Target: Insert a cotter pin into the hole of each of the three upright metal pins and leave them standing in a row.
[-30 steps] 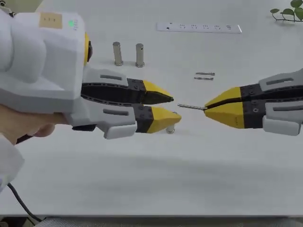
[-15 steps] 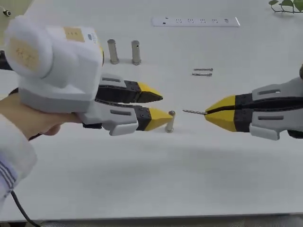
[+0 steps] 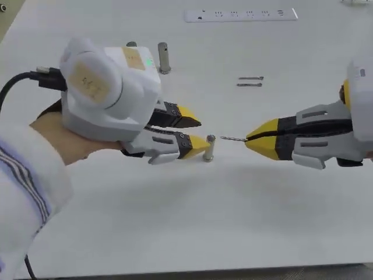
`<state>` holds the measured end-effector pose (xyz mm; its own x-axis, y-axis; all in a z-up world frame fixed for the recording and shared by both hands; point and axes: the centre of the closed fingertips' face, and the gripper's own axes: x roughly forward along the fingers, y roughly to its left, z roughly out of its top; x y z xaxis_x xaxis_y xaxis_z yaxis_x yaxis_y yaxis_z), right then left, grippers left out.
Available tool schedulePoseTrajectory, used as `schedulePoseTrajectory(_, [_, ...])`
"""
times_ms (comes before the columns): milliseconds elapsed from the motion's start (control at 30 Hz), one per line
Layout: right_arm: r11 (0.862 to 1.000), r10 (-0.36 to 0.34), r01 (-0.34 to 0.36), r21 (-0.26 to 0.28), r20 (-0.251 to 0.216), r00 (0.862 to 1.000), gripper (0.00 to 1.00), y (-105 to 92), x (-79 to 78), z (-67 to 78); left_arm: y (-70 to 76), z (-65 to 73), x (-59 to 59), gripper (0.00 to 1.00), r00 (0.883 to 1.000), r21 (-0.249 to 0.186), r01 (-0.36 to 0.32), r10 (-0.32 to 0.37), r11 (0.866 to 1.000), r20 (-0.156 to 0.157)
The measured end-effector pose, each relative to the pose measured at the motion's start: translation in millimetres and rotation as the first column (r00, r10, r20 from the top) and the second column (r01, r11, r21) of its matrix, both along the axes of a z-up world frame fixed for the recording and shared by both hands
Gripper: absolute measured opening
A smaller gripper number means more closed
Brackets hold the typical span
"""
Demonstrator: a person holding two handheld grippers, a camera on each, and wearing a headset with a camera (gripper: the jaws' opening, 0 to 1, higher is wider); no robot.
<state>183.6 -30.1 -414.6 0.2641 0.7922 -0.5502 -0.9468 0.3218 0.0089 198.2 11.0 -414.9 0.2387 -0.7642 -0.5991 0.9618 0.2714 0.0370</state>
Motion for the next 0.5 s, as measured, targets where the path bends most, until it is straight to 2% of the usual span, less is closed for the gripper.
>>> schedulePoseTrajectory(200, [1.000, 0.001, -0.001, -0.020, -0.009, 1.000, 0.00, -1.5, 4.1, -10.0, -4.7, -11.8, 2.5, 0.16, 0.999, 0.044, 0.039, -0.039, 0.998, 0.002])
schedulePoseTrajectory(500, [1.000, 0.004, -0.004, -0.006, -0.019, 1.000, 0.00, 0.3, 6.3, -13.1, -11.3, -24.1, 4.6, 0.14, 0.997, 0.112, 0.077, -0.080, 0.991, 0.024])
